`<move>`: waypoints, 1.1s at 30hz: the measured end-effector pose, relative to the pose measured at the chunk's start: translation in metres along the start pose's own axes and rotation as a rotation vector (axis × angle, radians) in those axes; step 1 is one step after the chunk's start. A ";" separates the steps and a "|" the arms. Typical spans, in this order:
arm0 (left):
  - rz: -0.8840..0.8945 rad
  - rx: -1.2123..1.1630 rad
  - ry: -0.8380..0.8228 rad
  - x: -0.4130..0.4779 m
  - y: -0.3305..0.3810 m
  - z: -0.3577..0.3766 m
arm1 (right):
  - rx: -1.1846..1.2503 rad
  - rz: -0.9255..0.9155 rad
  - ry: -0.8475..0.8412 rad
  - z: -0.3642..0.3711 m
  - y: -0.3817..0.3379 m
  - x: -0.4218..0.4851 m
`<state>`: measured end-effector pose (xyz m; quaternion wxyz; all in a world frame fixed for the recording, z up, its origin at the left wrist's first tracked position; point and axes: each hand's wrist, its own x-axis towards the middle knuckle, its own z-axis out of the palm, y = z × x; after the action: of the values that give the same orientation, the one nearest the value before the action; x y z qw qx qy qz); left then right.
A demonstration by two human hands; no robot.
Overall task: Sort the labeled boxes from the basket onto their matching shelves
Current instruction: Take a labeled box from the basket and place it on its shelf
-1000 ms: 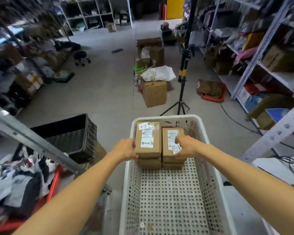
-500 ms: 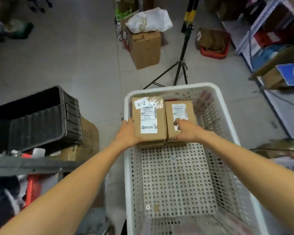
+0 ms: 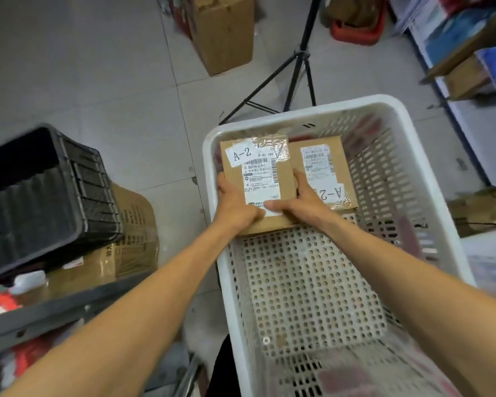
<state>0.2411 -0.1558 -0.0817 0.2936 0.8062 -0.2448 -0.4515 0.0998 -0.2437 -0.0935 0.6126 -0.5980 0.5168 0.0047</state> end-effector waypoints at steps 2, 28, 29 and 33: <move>0.017 -0.015 -0.033 -0.002 -0.001 -0.005 | 0.024 0.016 0.009 0.002 -0.001 -0.002; 0.512 -0.113 -0.323 -0.185 0.087 -0.016 | 0.270 -0.251 0.391 -0.049 -0.029 -0.249; 0.530 -0.107 -0.338 -0.199 0.087 -0.012 | 0.273 -0.262 0.396 -0.050 -0.023 -0.264; 0.601 -0.058 -0.395 -0.257 0.083 0.008 | 0.318 -0.314 0.458 -0.050 0.009 -0.330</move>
<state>0.1014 -0.0465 0.1226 0.3830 0.5867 -0.5101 -0.4989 -0.0911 -0.0761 0.1231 0.5593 -0.5529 0.5367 -0.3055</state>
